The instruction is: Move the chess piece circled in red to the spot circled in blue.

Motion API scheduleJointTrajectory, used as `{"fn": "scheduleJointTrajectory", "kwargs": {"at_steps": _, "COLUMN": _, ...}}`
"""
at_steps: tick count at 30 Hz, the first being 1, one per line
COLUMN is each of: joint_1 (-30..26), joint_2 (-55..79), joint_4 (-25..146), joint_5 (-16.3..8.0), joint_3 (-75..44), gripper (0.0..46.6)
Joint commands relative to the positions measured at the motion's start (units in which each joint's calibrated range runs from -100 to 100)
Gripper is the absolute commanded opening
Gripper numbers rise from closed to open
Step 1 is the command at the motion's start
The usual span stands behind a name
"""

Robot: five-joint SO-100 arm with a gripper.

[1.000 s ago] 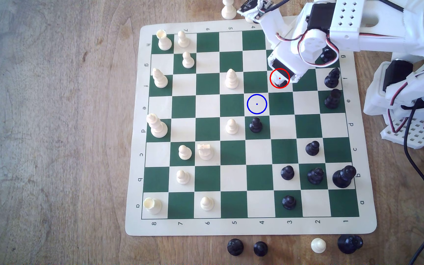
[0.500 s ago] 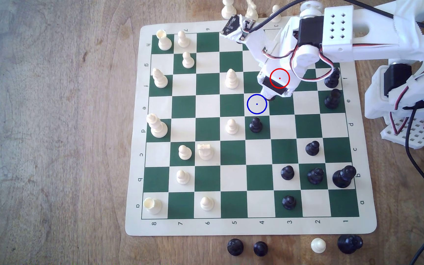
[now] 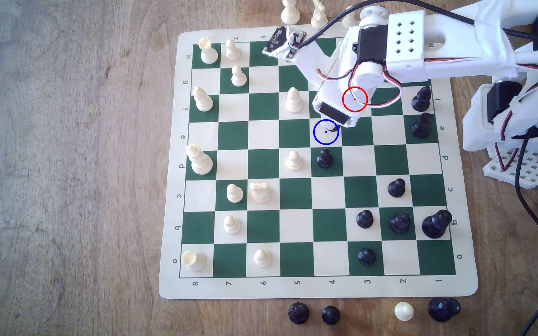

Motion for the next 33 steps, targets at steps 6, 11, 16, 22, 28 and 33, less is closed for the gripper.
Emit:
{"fn": "scheduleJointTrajectory", "kwargs": {"at_steps": 6, "joint_1": 0.16, "joint_2": 4.11, "joint_4": -0.65, "joint_5": 0.20, "joint_3": -9.36, "gripper": 0.2}}
{"fn": "scheduleJointTrajectory", "kwargs": {"at_steps": 11, "joint_1": -0.15, "joint_2": 6.83, "joint_4": -0.65, "joint_5": 0.83, "joint_3": -9.72, "gripper": 0.2}}
{"fn": "scheduleJointTrajectory", "kwargs": {"at_steps": 16, "joint_1": -0.23, "joint_2": 8.18, "joint_4": -1.14, "joint_5": 0.98, "joint_3": -9.72, "gripper": 0.2}}
{"fn": "scheduleJointTrajectory", "kwargs": {"at_steps": 22, "joint_1": -0.15, "joint_2": 9.20, "joint_4": -2.21, "joint_5": 0.88, "joint_3": -9.63, "gripper": 0.2}}
{"fn": "scheduleJointTrajectory", "kwargs": {"at_steps": 28, "joint_1": -0.54, "joint_2": 10.14, "joint_4": -2.86, "joint_5": 0.93, "joint_3": -9.54, "gripper": 0.2}}
{"fn": "scheduleJointTrajectory", "kwargs": {"at_steps": 33, "joint_1": -0.62, "joint_2": 10.99, "joint_4": -3.27, "joint_5": 0.98, "joint_3": -9.72, "gripper": 0.2}}
